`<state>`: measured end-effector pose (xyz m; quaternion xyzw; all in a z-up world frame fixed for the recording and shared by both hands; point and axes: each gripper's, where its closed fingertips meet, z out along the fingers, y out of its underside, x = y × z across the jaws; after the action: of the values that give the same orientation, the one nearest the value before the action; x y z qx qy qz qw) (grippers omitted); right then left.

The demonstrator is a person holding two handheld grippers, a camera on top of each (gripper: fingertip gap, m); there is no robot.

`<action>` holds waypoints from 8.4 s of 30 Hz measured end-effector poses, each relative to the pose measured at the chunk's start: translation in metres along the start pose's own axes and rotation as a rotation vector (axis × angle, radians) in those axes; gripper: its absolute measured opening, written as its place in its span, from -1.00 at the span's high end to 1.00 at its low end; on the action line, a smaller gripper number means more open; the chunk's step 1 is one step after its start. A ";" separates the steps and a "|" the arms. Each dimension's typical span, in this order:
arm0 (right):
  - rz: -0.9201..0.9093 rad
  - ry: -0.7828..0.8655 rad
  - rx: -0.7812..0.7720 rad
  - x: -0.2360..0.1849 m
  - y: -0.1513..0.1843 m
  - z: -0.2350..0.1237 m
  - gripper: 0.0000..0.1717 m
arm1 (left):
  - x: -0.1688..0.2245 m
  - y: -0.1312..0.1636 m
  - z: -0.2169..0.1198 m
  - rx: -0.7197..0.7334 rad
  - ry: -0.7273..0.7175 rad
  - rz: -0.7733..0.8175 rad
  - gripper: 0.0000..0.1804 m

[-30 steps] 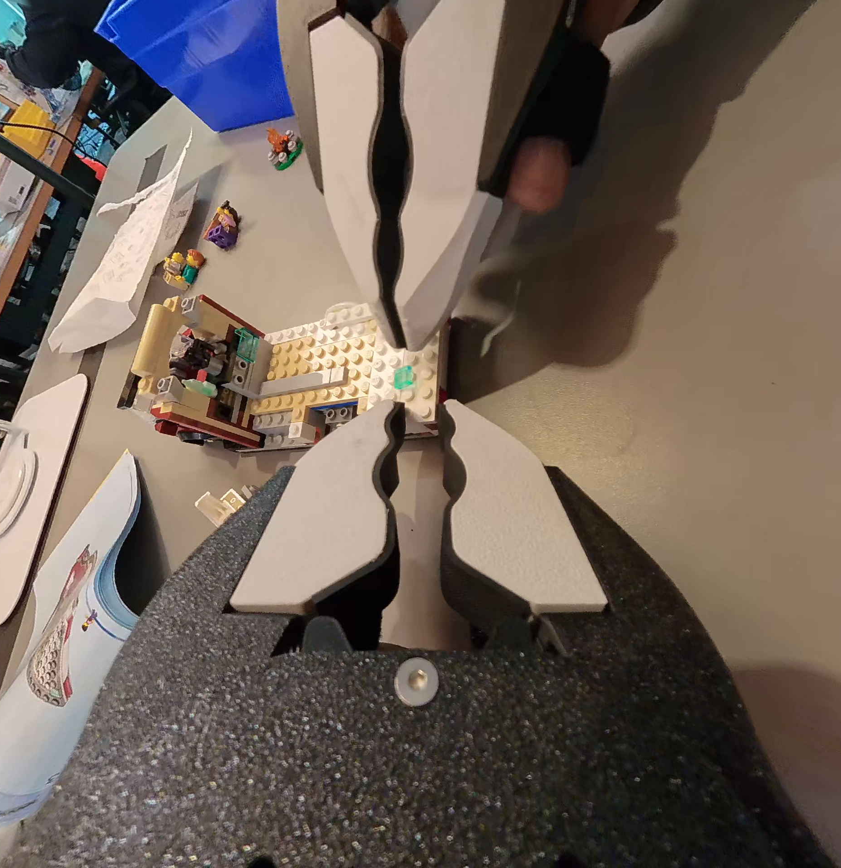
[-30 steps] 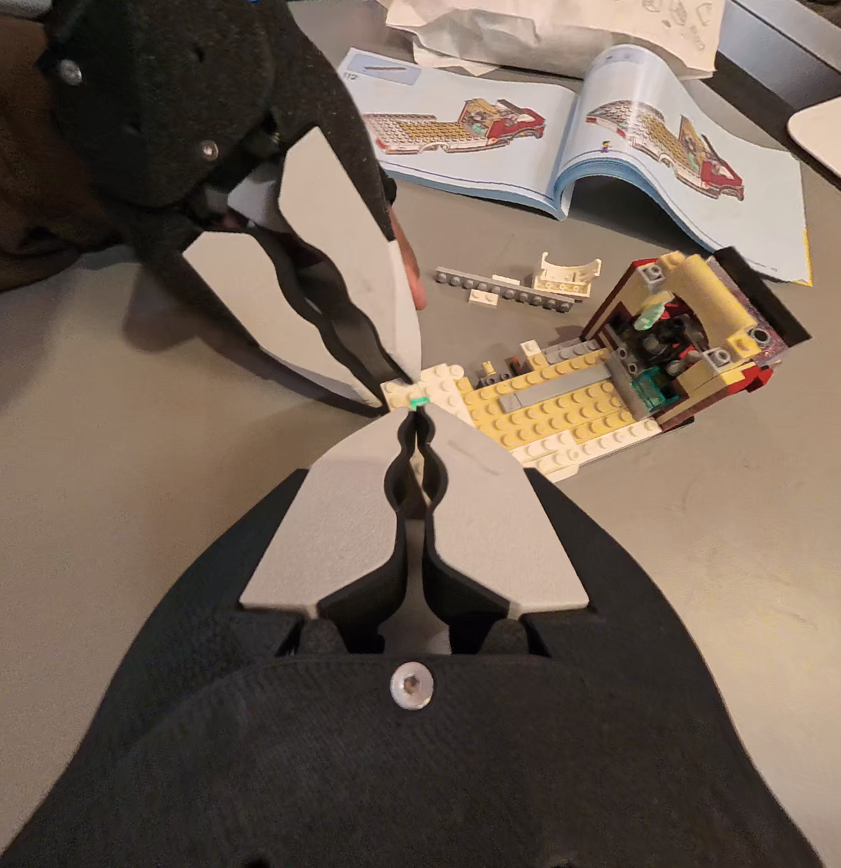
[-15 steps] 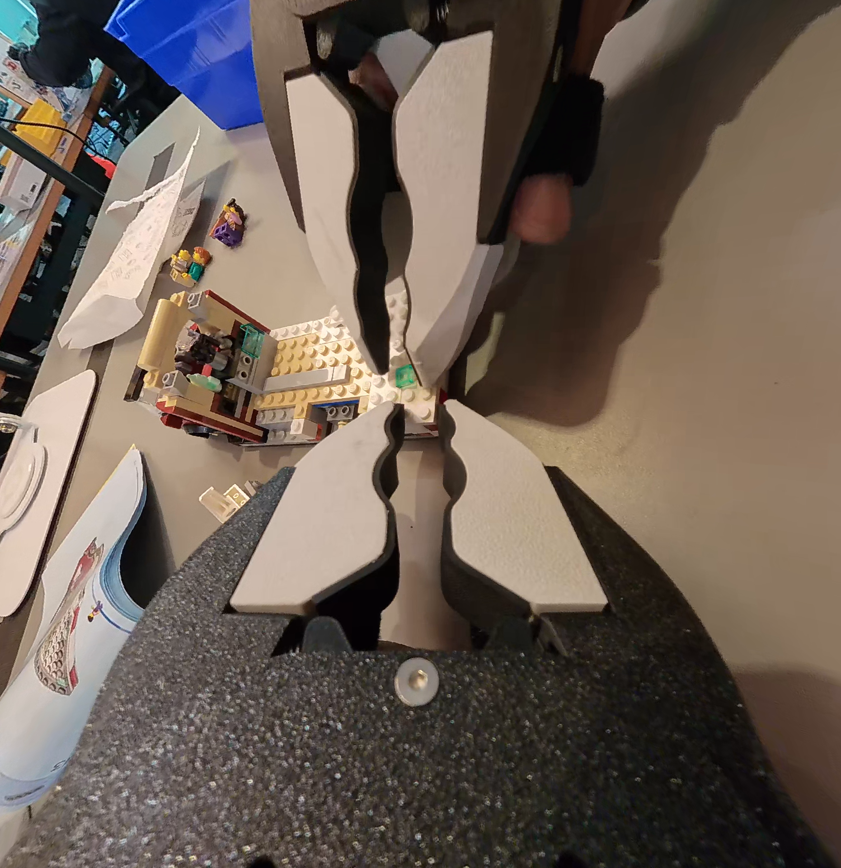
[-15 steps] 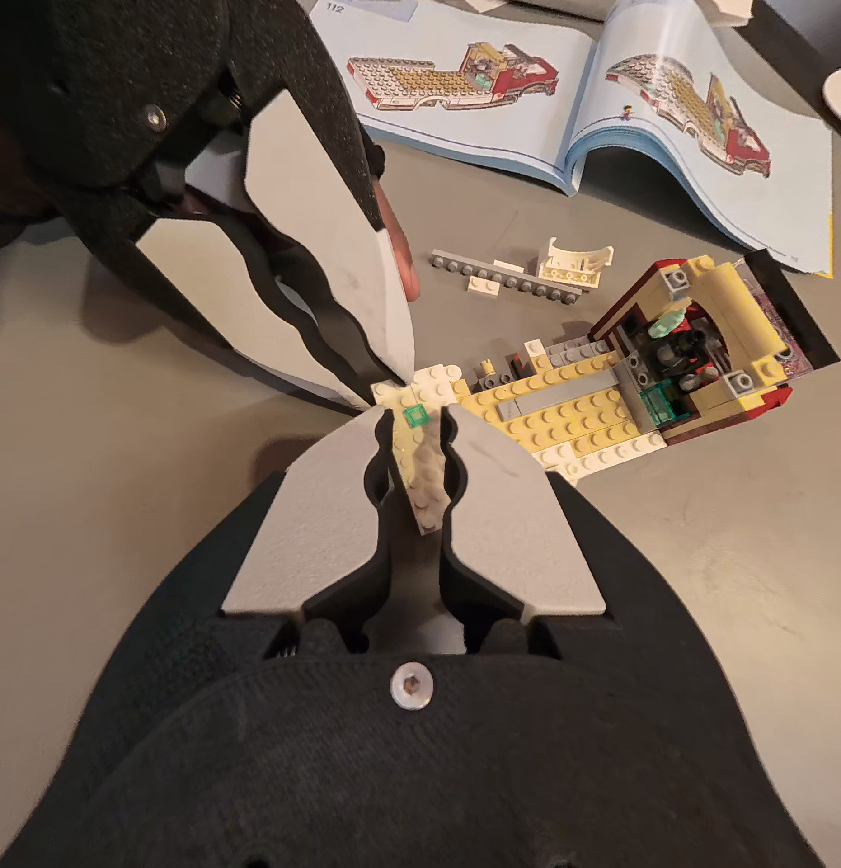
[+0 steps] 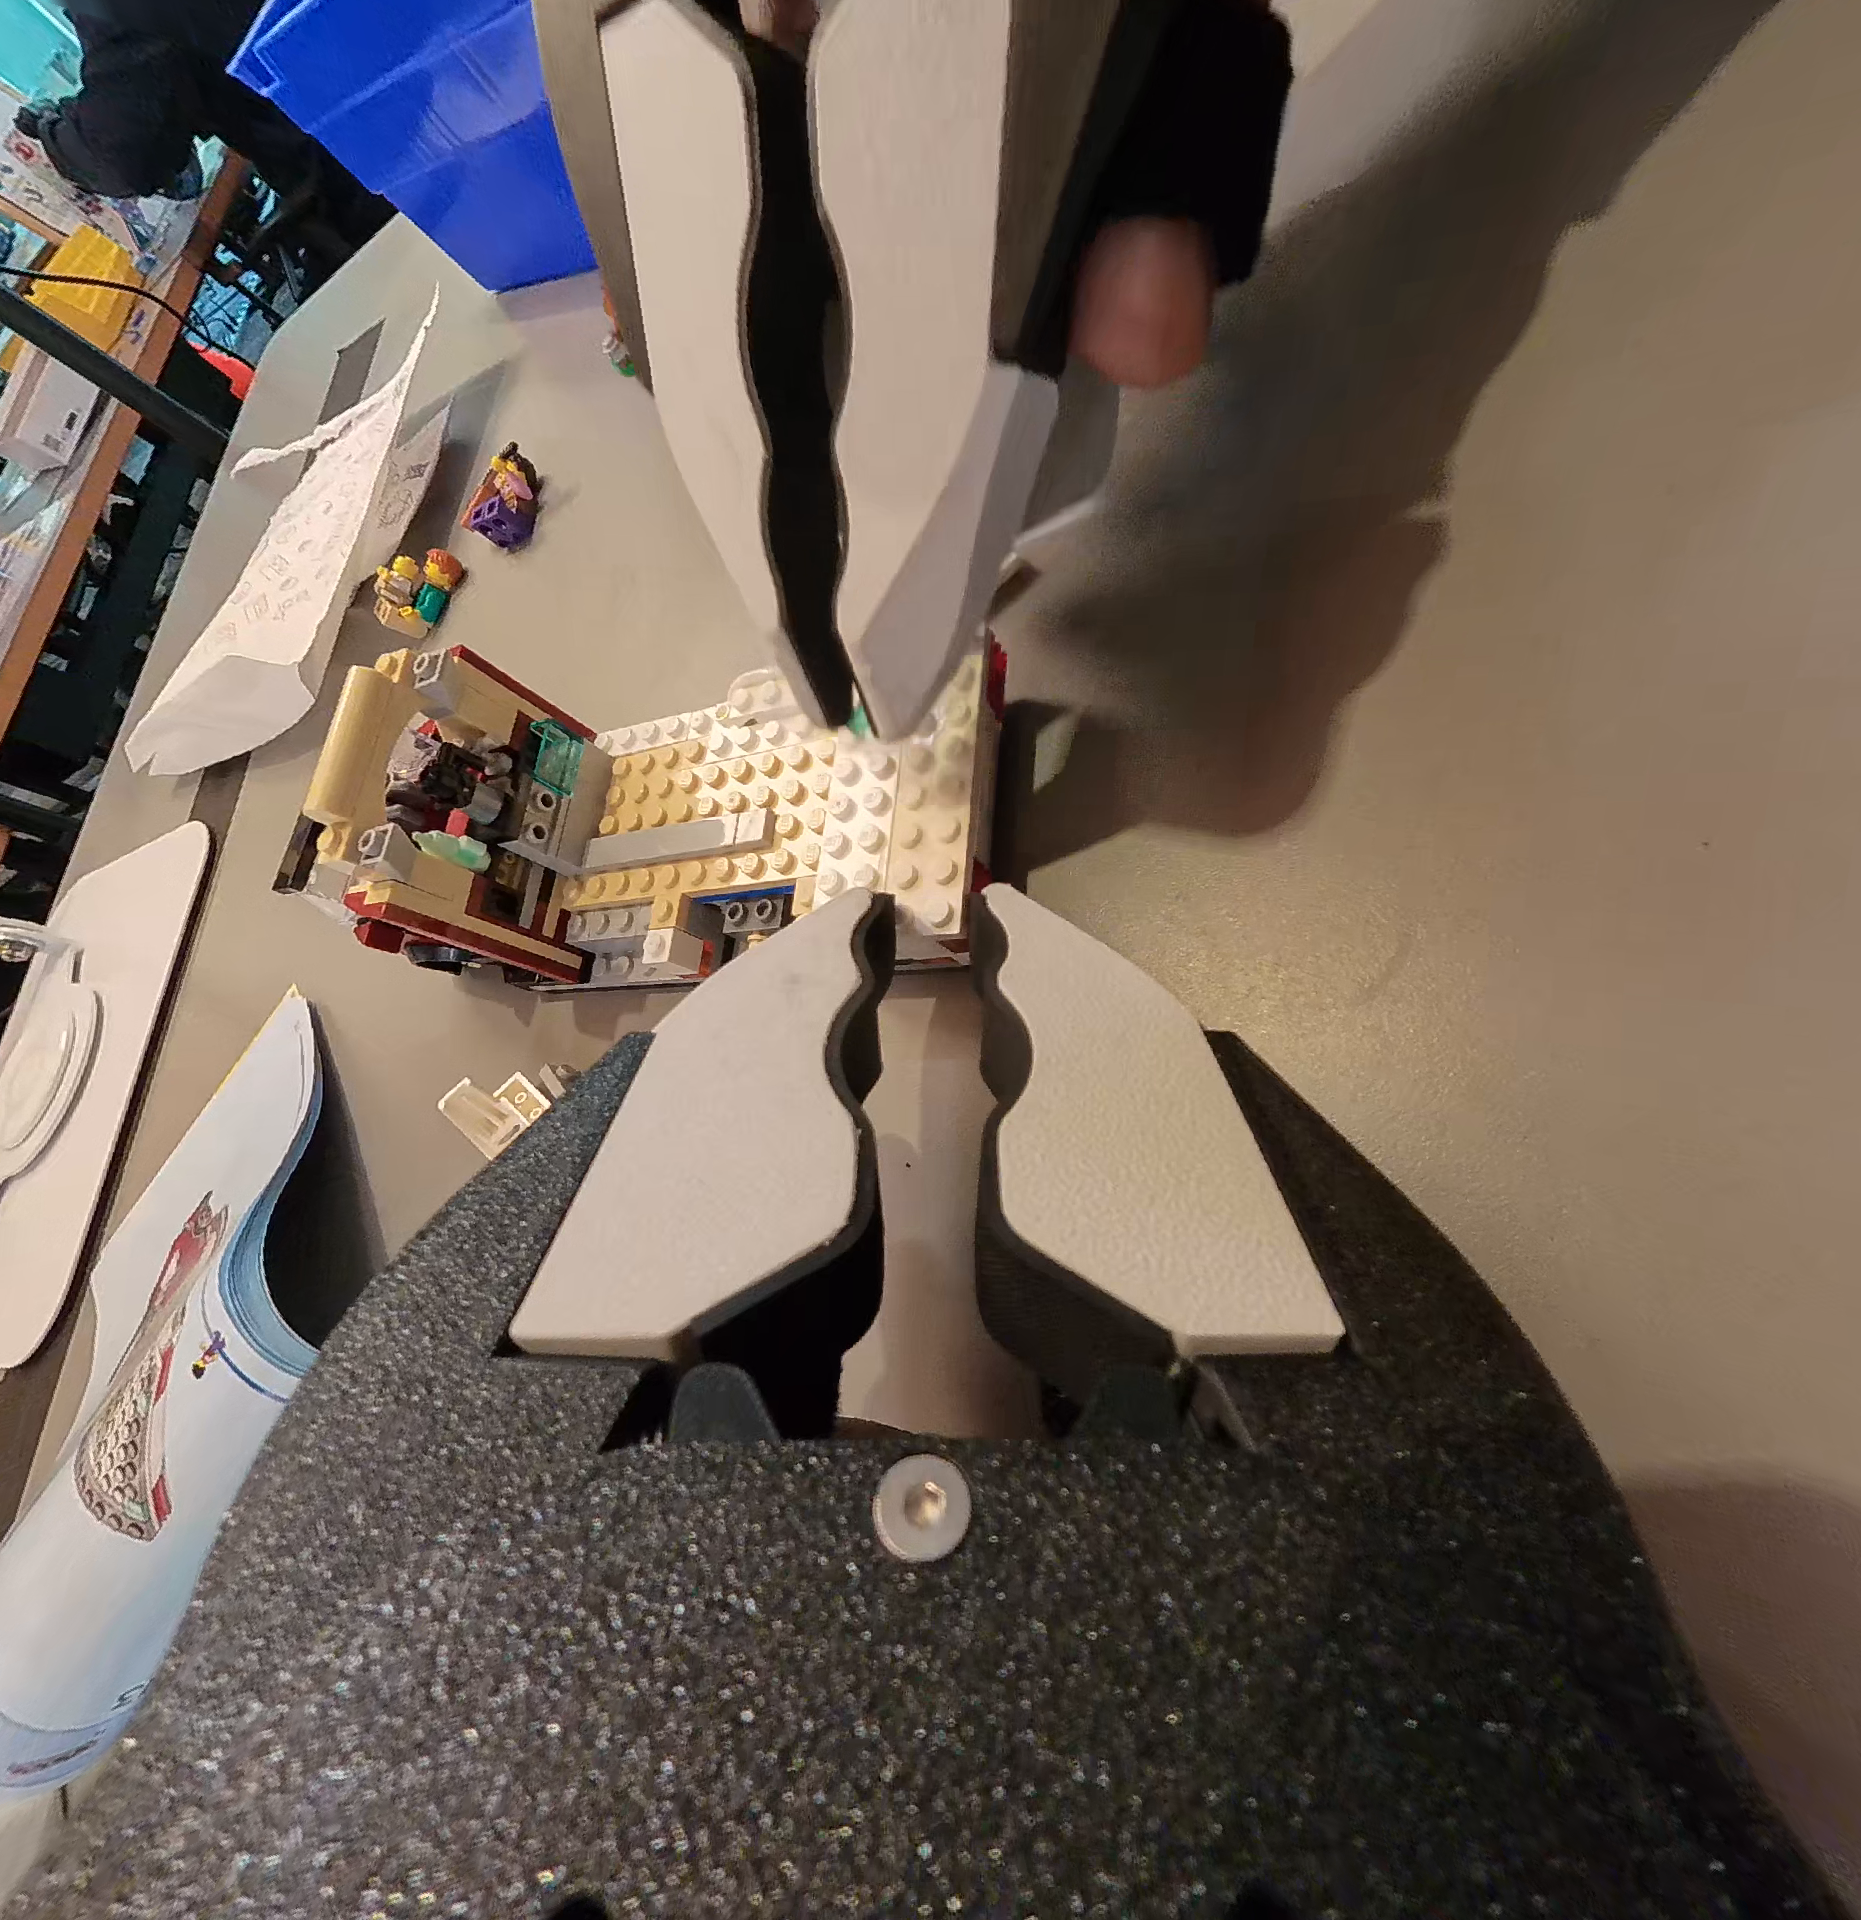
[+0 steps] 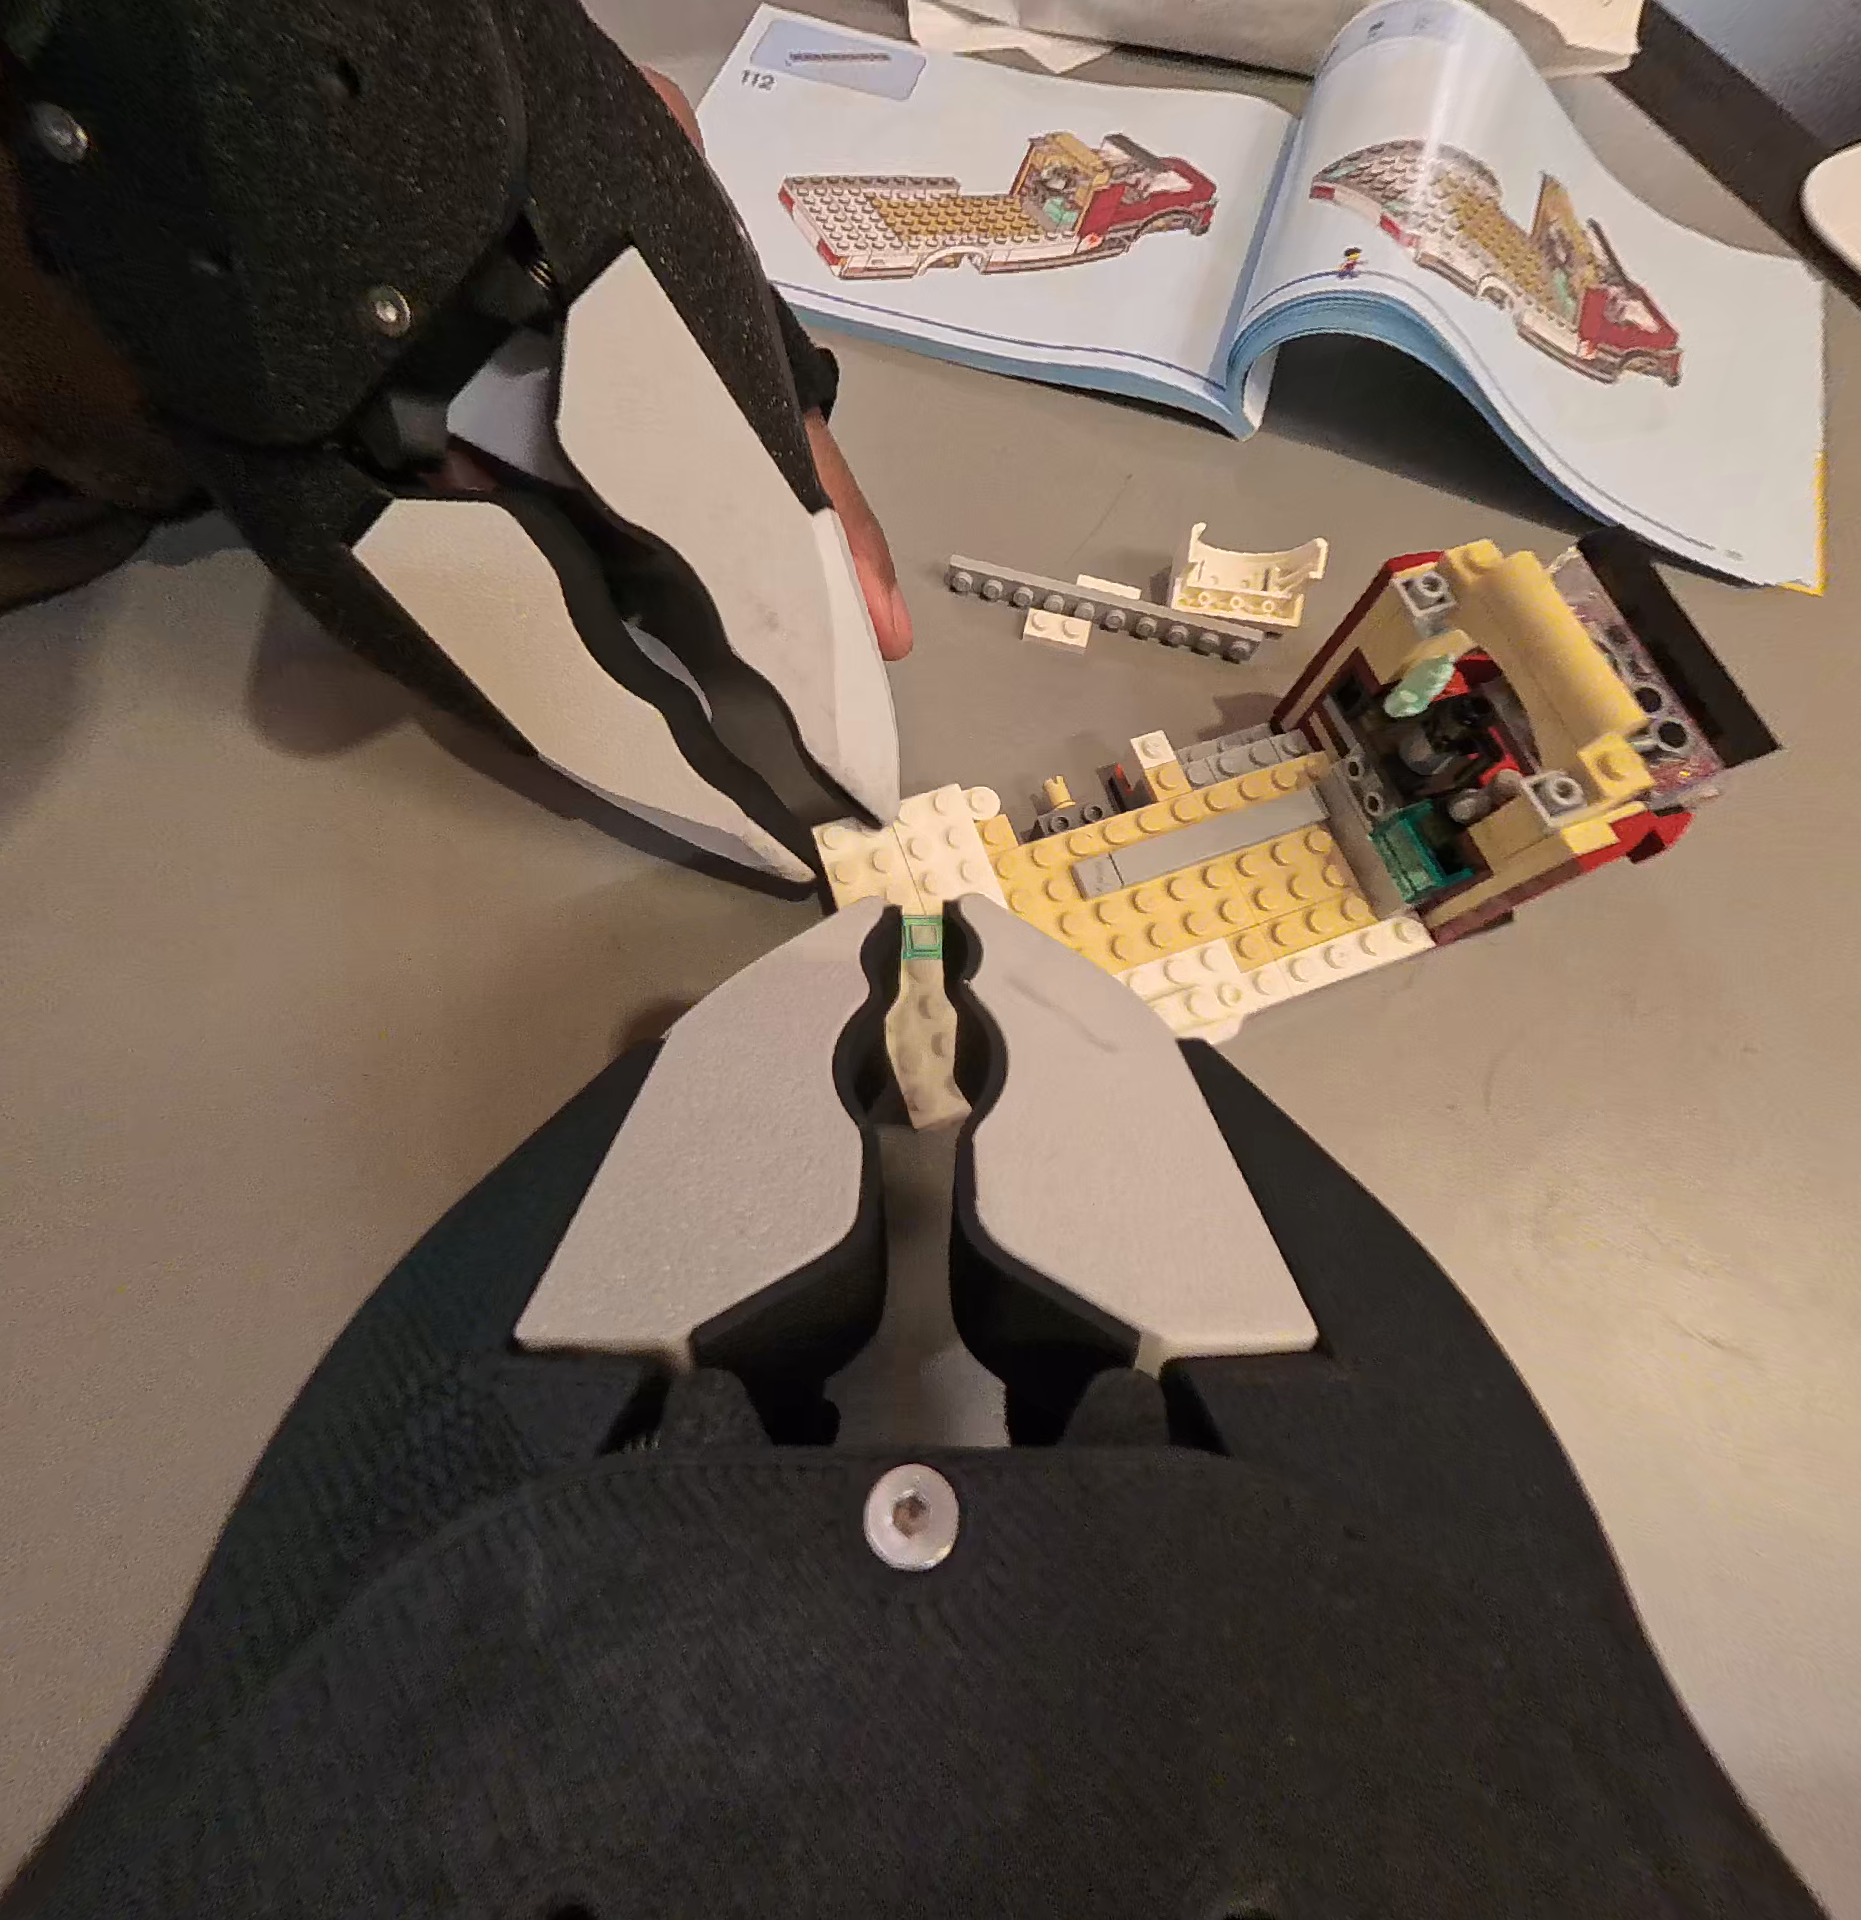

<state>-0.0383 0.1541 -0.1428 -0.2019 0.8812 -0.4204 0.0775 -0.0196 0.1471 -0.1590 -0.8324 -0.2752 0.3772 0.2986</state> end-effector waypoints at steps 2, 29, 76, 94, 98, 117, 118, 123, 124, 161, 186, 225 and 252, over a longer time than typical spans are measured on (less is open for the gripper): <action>0.008 0.036 0.008 0.006 0.002 -0.012 0.92 | 0.000 0.000 0.000 -0.001 -0.003 0.003 0.84; 0.273 0.634 0.068 0.135 0.102 -0.224 0.75 | -0.042 -0.006 -0.042 0.167 -0.130 -0.253 0.75; 0.103 0.046 0.408 0.051 -0.007 -0.053 1.00 | -0.012 -0.013 -0.022 0.102 -0.047 -0.267 1.00; 0.071 0.091 0.355 0.049 -0.003 -0.047 1.00 | -0.041 0.001 -0.022 0.076 -0.108 -0.595 0.80; 0.029 0.101 0.355 0.040 -0.004 -0.047 0.94 | -0.043 0.008 -0.019 0.027 -0.151 -0.717 0.80; -0.072 0.076 0.326 0.030 -0.007 -0.037 0.76 | -0.054 0.077 -0.030 -0.316 -0.301 -0.778 0.67; -0.073 0.071 0.322 0.030 -0.007 -0.036 0.76 | -0.055 0.078 -0.028 -0.333 -0.295 -0.757 0.70; -0.098 0.068 0.305 0.027 -0.005 -0.034 0.76 | -0.051 0.074 -0.016 -0.382 -0.240 -0.671 0.95; -0.106 0.071 0.299 0.026 -0.005 -0.033 0.76 | -0.050 0.073 -0.015 -0.381 -0.240 -0.661 0.95; -0.244 -0.210 -0.027 0.006 -0.062 0.034 0.80 | -0.057 0.018 -0.056 -0.416 -0.632 0.741 0.95; -0.010 -0.429 0.101 -0.004 -0.059 0.035 0.91 | -0.046 0.018 -0.049 -0.289 -0.553 0.568 0.95; -0.510 0.144 0.131 0.013 -0.042 0.006 0.57 | -0.042 0.026 -0.042 -0.238 -0.417 0.183 0.95; -0.058 1.010 0.070 0.129 0.080 -0.252 0.94 | -0.067 0.000 -0.066 0.022 -0.593 -0.083 0.67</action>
<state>-0.2557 0.3238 -0.0403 0.0051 0.7879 -0.4971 -0.3634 -0.0052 0.0822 -0.0922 -0.6709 -0.3800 0.5941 0.2292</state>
